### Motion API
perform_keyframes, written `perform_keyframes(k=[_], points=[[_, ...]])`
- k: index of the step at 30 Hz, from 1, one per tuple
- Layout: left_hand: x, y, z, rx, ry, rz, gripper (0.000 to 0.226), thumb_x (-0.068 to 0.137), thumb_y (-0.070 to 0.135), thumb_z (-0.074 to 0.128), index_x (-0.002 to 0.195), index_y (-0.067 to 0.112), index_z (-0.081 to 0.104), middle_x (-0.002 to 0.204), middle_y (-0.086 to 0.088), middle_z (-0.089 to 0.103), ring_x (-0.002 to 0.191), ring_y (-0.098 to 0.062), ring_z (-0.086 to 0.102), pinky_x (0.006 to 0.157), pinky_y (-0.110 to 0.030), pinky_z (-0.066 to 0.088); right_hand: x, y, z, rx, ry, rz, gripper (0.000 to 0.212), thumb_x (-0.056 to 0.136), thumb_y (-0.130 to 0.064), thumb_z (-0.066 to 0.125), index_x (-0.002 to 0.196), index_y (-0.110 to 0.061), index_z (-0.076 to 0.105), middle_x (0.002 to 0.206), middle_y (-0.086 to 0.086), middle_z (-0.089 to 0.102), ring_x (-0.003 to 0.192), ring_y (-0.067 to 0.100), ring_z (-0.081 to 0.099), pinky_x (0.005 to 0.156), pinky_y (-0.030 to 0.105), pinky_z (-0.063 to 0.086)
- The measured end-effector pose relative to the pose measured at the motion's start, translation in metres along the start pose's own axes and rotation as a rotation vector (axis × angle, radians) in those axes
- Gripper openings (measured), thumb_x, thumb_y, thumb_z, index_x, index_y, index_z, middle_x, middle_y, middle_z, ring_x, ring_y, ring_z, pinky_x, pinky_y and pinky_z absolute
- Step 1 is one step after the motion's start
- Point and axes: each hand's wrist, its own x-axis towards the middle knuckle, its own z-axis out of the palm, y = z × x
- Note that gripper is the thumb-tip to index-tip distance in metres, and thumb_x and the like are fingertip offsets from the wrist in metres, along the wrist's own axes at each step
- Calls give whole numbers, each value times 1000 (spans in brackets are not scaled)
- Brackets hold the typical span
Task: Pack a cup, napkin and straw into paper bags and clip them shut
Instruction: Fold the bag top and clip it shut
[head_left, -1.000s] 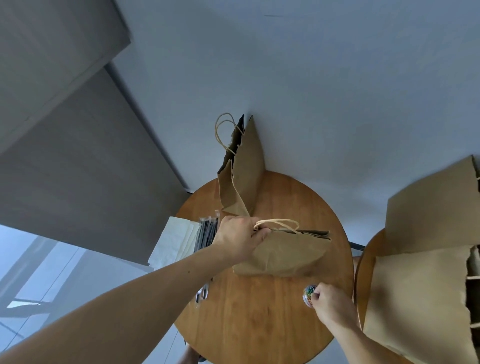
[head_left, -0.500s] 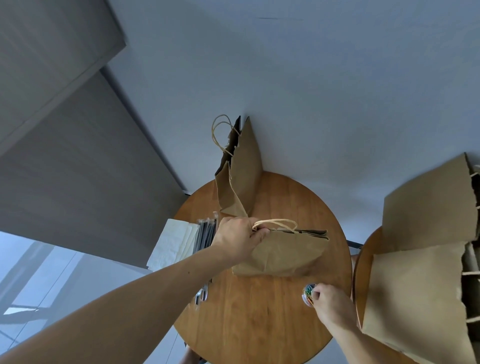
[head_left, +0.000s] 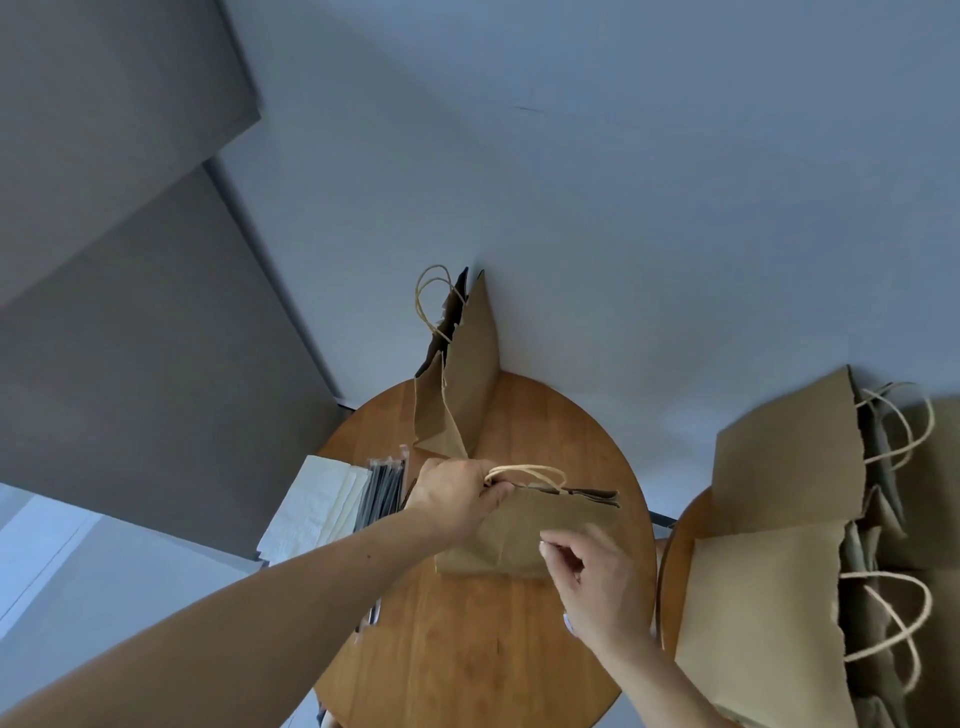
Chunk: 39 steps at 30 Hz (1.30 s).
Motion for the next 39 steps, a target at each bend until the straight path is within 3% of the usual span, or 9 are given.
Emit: perform_keyframes(k=[3,6,9,14,17,20,26,32,39], points=[[1,0,1,-4,13,11,26,99,43,51,92,25,68,76,7,66,79,-16,62,78,-28,35,19,-29,-6,89,37,-34,12,89,-17,72,98,-23,76,91,-16,65,86,1,62,72,7,47],[1,1,0,25,14,34,21,100,41,50,89,29,63,71,11,59,78,-17,61,76,-28,32,32,-40,-6,50,22,-31,8,85,-20,76,93,-18,76,84,-11,70,75,7,64,68,11,51],[0,0,1,81,34,61,23,100,41,48,95,25,65,83,6,67,85,-17,62,80,-28,34,41,-44,-7,18,37,-45,10,86,-19,75,95,-15,77,86,-6,72,76,10,67,68,20,56],[-2,1,4,128,80,110,20,100,34,47,103,21,61,97,-1,70,97,-21,61,86,-31,34,49,-49,-9,19,29,-216,22,91,-8,68,108,-20,76,105,-17,66,95,-9,58,85,3,44],[-4,0,4,101,90,108,14,100,31,47,105,21,55,97,-4,68,96,-24,60,87,-31,32,55,-49,-14,-40,6,-219,21,87,-6,72,104,-15,77,100,-8,73,90,-4,60,78,-4,39],[-6,-1,4,75,74,113,6,99,30,48,100,24,51,95,-4,67,97,-24,59,88,-30,30,59,-48,-18,-62,4,-158,14,81,-10,79,95,-14,80,89,-3,76,80,8,69,70,3,43],[-2,-2,5,81,87,128,14,98,32,49,101,23,60,92,0,69,94,-21,60,83,-28,28,63,-49,-15,14,-9,-77,6,80,-10,80,83,-15,78,77,-12,72,66,3,65,61,13,52],[-1,-7,4,54,61,135,24,100,35,47,114,34,66,101,9,71,101,-13,60,99,-31,34,71,-44,-13,22,-56,-76,14,87,-13,74,99,-17,78,79,-11,73,66,-1,67,63,9,52],[0,-4,1,44,41,139,25,101,34,44,114,32,66,97,9,70,97,-13,59,99,-32,33,77,-43,-8,-3,-51,-112,14,89,-11,71,99,-18,78,80,-10,73,57,-6,59,61,6,48]])
